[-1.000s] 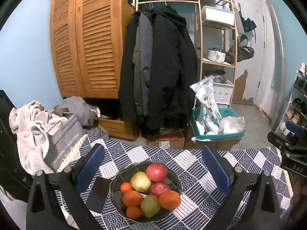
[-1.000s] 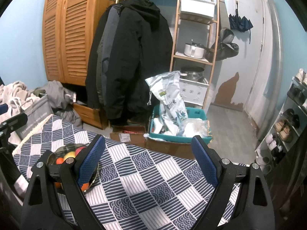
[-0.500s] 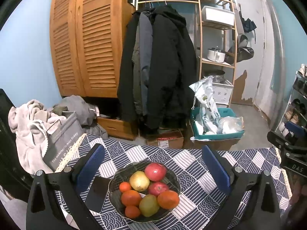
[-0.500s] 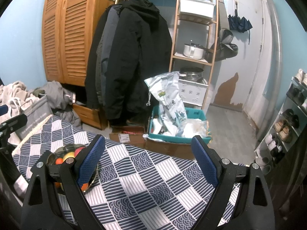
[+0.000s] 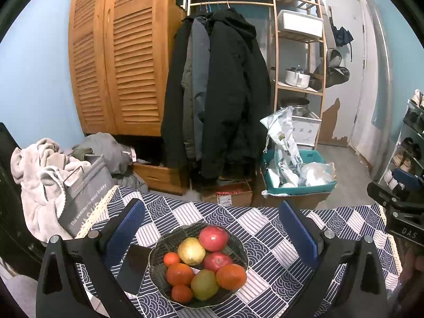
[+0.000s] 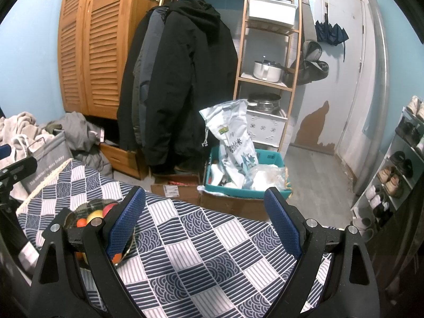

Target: Organize fruits

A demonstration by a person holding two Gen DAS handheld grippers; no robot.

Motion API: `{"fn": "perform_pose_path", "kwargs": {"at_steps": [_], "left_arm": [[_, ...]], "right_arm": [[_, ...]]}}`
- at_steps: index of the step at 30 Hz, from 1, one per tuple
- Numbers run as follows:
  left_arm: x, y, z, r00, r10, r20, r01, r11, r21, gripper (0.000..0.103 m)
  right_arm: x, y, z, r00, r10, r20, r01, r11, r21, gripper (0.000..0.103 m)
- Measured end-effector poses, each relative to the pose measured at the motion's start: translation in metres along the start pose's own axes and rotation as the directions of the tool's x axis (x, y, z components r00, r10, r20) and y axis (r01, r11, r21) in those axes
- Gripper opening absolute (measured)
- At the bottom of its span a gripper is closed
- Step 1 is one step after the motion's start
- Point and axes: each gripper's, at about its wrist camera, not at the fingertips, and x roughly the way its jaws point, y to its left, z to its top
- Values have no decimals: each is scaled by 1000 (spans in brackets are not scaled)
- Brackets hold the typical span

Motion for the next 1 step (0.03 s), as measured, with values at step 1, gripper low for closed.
{"fn": "perform_pose_path", "kwargs": {"at_steps": [1], "left_arm": [[0, 0, 0, 1000, 1, -1, -1, 1000, 0, 102]], "right_arm": [[-1, 1, 0, 1000, 0, 0, 0, 1000, 0, 90]]}}
